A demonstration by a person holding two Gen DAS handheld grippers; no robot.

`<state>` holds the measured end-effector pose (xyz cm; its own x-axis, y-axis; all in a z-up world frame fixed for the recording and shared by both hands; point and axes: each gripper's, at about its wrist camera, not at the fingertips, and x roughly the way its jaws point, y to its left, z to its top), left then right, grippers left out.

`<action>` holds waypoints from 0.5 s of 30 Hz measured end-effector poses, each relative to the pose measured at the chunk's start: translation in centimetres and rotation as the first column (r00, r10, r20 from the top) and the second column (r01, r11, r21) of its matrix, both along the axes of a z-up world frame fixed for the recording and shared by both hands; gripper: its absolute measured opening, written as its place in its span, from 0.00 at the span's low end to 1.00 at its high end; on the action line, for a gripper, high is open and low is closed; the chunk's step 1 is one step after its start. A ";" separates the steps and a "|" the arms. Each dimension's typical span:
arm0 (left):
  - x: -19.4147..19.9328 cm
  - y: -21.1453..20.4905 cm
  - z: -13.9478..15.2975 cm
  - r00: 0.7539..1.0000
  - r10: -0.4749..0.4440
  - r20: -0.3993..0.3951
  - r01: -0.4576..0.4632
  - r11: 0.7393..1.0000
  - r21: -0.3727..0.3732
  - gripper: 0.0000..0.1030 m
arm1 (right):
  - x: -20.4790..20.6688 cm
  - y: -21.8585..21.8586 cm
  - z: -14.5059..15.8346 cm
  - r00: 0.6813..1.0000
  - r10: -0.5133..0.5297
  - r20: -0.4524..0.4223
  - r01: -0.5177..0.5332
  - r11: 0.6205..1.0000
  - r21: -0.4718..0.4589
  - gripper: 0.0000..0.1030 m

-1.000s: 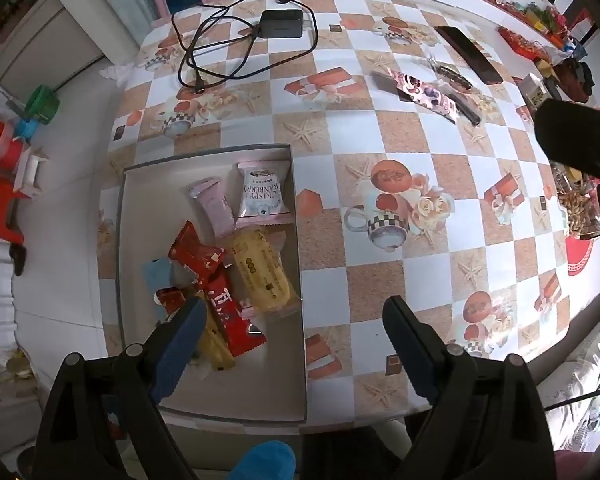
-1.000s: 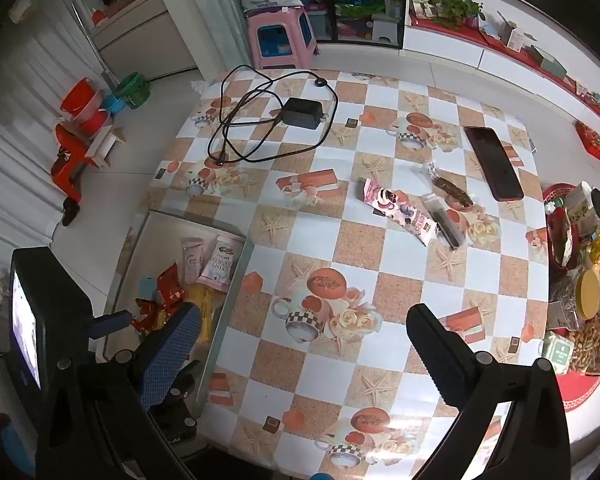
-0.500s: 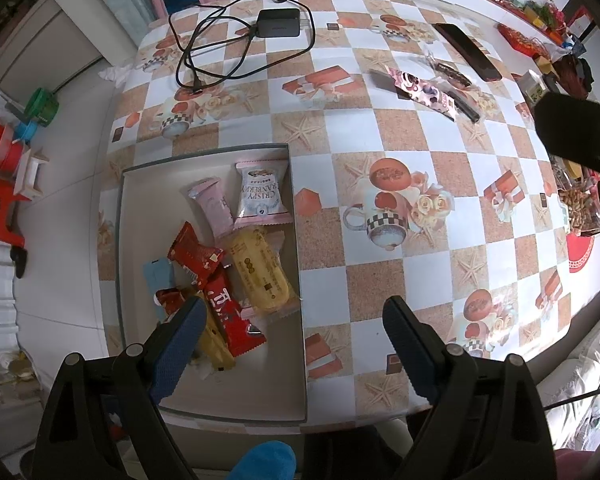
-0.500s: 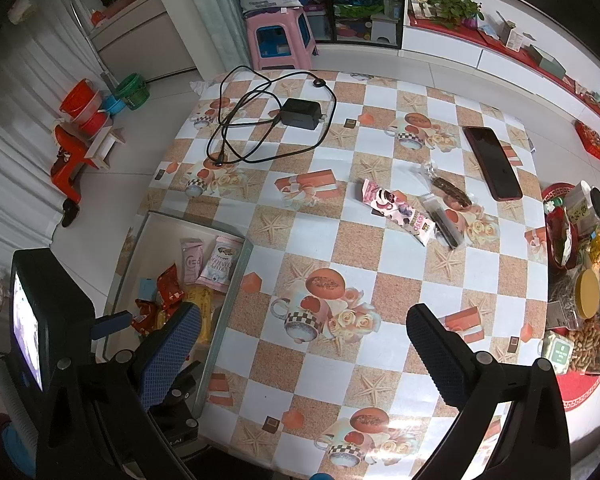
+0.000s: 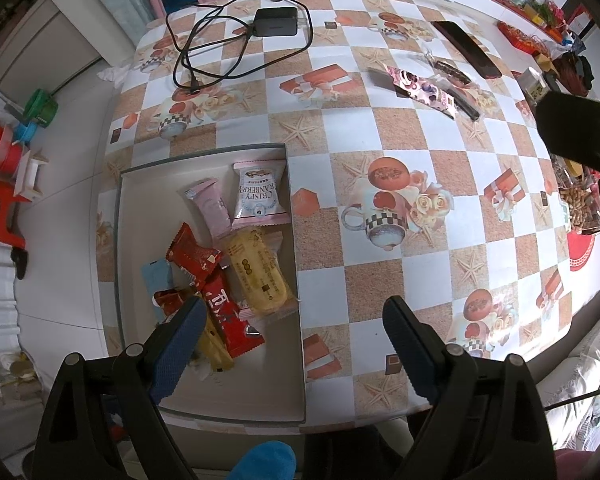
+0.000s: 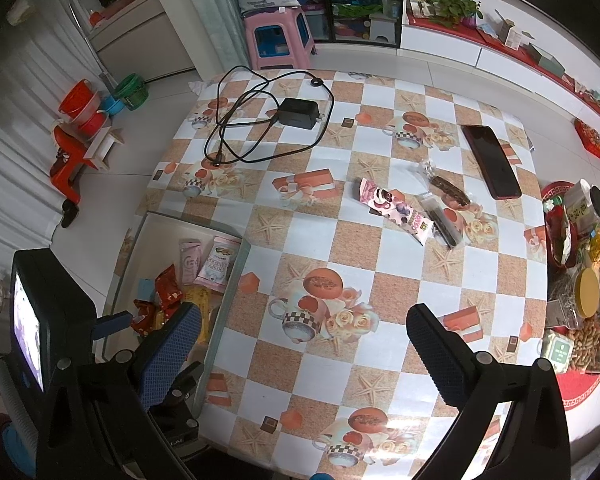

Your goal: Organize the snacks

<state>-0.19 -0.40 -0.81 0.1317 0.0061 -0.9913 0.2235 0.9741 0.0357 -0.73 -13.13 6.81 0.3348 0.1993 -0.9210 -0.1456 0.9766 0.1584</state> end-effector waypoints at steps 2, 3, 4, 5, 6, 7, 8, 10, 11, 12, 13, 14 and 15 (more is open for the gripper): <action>0.0 0.0 0.0 1.000 -0.004 0.002 0.004 1.000 0.006 0.89 | 0.0 0.0 0.0 1.000 -0.001 -0.001 0.001 1.000 0.000 1.00; 0.0 -0.2 -0.1 1.000 -0.007 0.004 0.007 1.000 0.010 0.89 | 0.0 -0.1 0.0 1.000 -0.002 -0.001 0.002 1.000 0.000 1.00; -0.1 -0.3 -0.1 1.000 -0.009 0.006 0.009 1.000 0.012 0.89 | 0.0 -0.1 0.0 1.000 -0.004 -0.002 0.004 1.000 0.000 1.00; -0.1 -0.3 -0.1 1.000 -0.011 0.007 0.011 1.000 0.014 0.89 | 0.0 -0.1 -0.1 1.000 -0.004 -0.002 0.004 1.000 0.000 1.00; -0.1 -0.6 -0.1 1.000 -0.015 0.009 0.015 1.000 0.019 0.89 | -0.1 -0.4 -0.1 1.000 -0.005 -0.002 0.005 1.000 -0.001 1.00; 0.0 -0.9 -0.2 1.000 -0.019 0.009 0.019 1.000 0.022 0.89 | -0.1 -0.4 -0.1 1.000 -0.006 -0.002 0.006 1.000 -0.001 1.00; 0.0 -1.0 -0.2 1.000 -0.022 0.010 0.021 0.999 0.025 0.89 | -0.1 -0.9 -0.3 1.000 -0.008 -0.003 0.008 1.000 -0.002 1.00; 0.0 -1.2 -0.2 1.000 -0.027 0.010 0.026 0.999 0.027 0.89 | -0.2 -1.0 -0.4 1.000 -0.010 -0.004 0.010 1.000 -0.002 1.00; 0.1 -1.3 -0.1 1.000 -0.029 0.010 0.029 0.999 0.028 0.89 | -0.2 -1.0 -0.3 1.000 -0.012 -0.005 0.012 1.000 -0.003 1.00; 0.1 -1.4 -0.1 0.999 -0.032 0.010 0.031 0.999 0.029 0.89 | -0.3 -1.2 -0.3 1.000 -0.013 -0.006 0.013 1.000 -0.003 1.00; 0.1 -1.5 -0.1 0.999 -0.035 0.010 0.034 0.999 0.030 0.89 | -0.3 -1.3 -0.3 1.000 -0.015 -0.007 0.015 1.000 -0.003 1.00; 0.1 -1.6 -0.1 0.999 -0.037 0.009 0.037 0.999 0.032 0.89 | -0.2 -1.4 -0.4 1.000 -0.021 -0.010 0.021 1.000 -0.005 1.00; 0.1 -1.7 -0.1 0.999 -0.041 0.009 0.040 0.999 0.033 0.89 | -0.3 -1.5 -0.4 1.000 -0.024 -0.011 0.024 1.000 -0.004 1.00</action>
<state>-0.04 -2.13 -0.86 0.1420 0.0330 -0.9893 0.2621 0.9625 0.0697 -1.02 -14.63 6.42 0.3291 0.1875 -0.9255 -0.1207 0.9804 0.1557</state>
